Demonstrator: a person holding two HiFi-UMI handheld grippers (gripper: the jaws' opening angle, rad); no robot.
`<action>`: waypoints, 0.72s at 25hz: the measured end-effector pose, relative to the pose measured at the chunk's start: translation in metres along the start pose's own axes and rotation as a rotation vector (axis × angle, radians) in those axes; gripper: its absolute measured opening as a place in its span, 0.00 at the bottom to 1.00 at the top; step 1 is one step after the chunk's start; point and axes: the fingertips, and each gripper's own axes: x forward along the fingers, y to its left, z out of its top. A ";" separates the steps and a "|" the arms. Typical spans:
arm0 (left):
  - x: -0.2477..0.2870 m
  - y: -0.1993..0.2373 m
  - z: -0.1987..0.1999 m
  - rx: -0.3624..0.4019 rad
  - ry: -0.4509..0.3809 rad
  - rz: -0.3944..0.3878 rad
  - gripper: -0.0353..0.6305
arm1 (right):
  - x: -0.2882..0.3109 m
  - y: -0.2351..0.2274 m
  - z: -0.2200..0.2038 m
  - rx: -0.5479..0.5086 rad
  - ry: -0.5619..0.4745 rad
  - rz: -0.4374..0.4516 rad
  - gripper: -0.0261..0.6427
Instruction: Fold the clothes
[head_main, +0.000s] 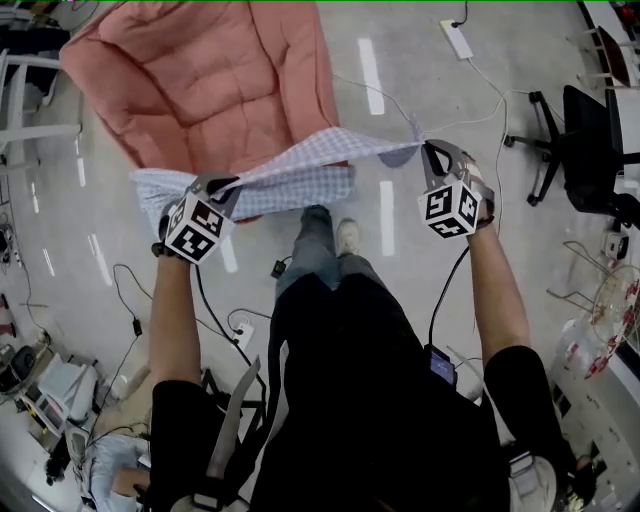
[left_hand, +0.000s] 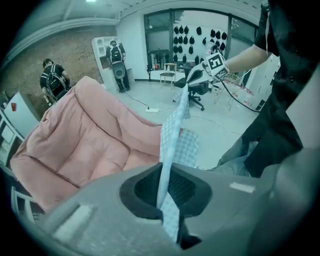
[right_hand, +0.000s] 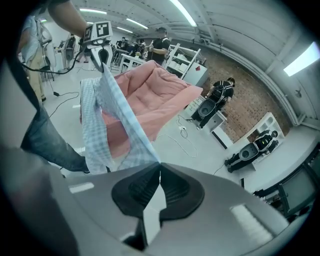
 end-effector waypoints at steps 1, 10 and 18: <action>-0.001 -0.008 0.000 0.001 0.002 0.012 0.07 | -0.002 0.005 -0.007 -0.002 0.003 0.000 0.05; 0.010 -0.073 -0.001 -0.033 -0.012 0.066 0.07 | -0.011 0.029 -0.061 0.001 0.027 -0.067 0.05; 0.012 -0.109 -0.036 -0.091 -0.023 0.114 0.07 | -0.027 0.085 -0.090 0.068 0.036 -0.057 0.05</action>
